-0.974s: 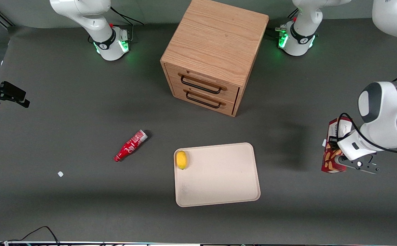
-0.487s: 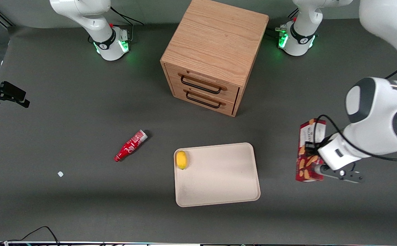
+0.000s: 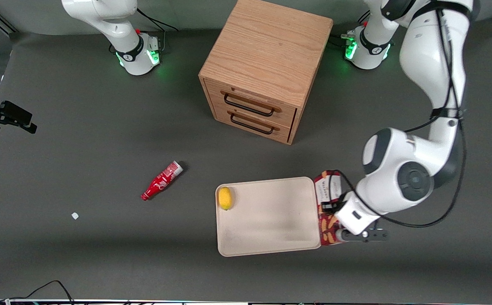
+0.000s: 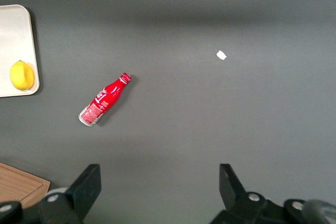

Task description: Place red cookie box on tray

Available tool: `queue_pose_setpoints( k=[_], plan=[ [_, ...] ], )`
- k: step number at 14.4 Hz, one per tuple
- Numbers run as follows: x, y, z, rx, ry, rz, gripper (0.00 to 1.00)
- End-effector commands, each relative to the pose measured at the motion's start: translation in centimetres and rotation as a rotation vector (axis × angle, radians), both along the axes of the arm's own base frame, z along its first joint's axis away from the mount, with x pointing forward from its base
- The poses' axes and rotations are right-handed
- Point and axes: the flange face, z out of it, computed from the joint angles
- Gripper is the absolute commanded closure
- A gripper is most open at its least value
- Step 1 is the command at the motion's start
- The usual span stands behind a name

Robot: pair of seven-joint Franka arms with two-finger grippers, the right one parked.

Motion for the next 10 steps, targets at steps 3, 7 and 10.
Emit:
queue_pose_setpoints(
  k=[3, 7, 10],
  plan=[
    [-0.3, -4.3, -6.3, 0.114, -0.029, 0.078, 1.00],
    [-1.0, -5.0, -10.0, 0.161, 0.000, 0.079, 1.00],
    [-1.2, -4.9, -11.1, 0.153, -0.002, 0.083, 1.00]
  ],
)
